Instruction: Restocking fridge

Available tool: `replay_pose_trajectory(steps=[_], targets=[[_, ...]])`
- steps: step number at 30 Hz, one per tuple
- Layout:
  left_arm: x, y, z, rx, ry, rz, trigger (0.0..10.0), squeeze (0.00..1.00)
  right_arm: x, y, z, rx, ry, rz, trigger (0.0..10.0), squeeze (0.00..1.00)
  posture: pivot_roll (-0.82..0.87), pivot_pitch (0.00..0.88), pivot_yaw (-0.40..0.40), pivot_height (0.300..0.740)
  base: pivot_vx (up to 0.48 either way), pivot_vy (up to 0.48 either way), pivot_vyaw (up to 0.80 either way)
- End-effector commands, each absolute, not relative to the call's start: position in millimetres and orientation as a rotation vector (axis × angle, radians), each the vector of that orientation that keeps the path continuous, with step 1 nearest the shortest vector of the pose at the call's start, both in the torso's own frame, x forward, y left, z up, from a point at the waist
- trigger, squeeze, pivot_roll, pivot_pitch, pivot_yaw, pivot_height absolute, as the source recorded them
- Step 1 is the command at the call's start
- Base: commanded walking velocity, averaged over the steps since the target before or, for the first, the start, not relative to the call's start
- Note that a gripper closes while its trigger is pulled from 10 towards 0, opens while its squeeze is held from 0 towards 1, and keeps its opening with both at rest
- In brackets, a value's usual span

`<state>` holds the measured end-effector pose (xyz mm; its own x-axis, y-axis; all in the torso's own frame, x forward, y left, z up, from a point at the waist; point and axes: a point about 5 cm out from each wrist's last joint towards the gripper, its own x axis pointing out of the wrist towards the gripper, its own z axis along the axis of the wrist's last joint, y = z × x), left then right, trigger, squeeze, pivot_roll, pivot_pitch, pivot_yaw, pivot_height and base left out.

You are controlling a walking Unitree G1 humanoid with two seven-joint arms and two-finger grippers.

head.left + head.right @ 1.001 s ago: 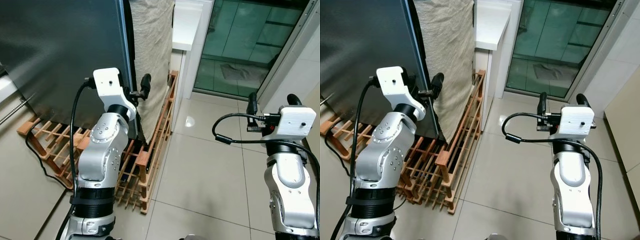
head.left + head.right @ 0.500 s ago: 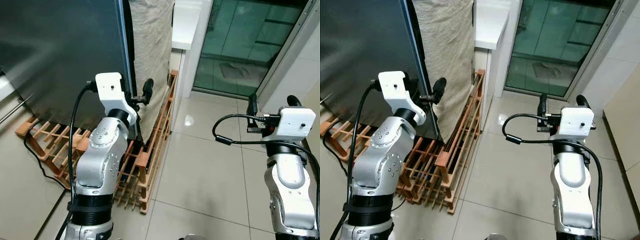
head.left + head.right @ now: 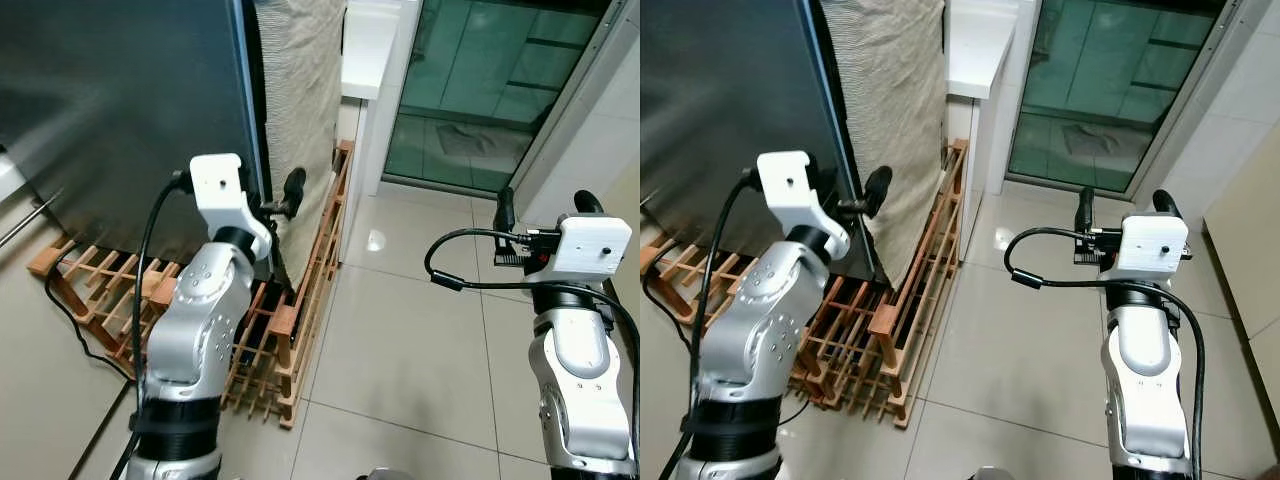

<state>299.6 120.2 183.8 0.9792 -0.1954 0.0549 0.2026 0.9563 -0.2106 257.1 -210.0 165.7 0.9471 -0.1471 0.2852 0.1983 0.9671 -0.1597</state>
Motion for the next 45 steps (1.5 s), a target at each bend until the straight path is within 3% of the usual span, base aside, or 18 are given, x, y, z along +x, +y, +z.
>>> replay_pose_trajectory(steps=[1,26,45], targets=[[297,119,187,-0.216,-0.043,-0.221,10.0,0.0,257,-213,165,-0.183,-0.274,-0.183,10.0,0.07,-0.18,0.0,0.002,0.74,0.0,0.0,0.0],[295,102,190,-0.333,-0.081,-0.377,10.0,0.0,263,-212,162,-0.184,-0.279,-0.175,10.0,0.07,-0.18,0.0,0.002,0.74,0.0,0.0,0.0],[330,82,190,-0.276,-0.101,-0.323,10.0,0.0,272,-208,166,-0.182,-0.304,-0.167,10.0,0.07,-0.19,0.0,0.003,0.74,0.0,0.0,0.0]])
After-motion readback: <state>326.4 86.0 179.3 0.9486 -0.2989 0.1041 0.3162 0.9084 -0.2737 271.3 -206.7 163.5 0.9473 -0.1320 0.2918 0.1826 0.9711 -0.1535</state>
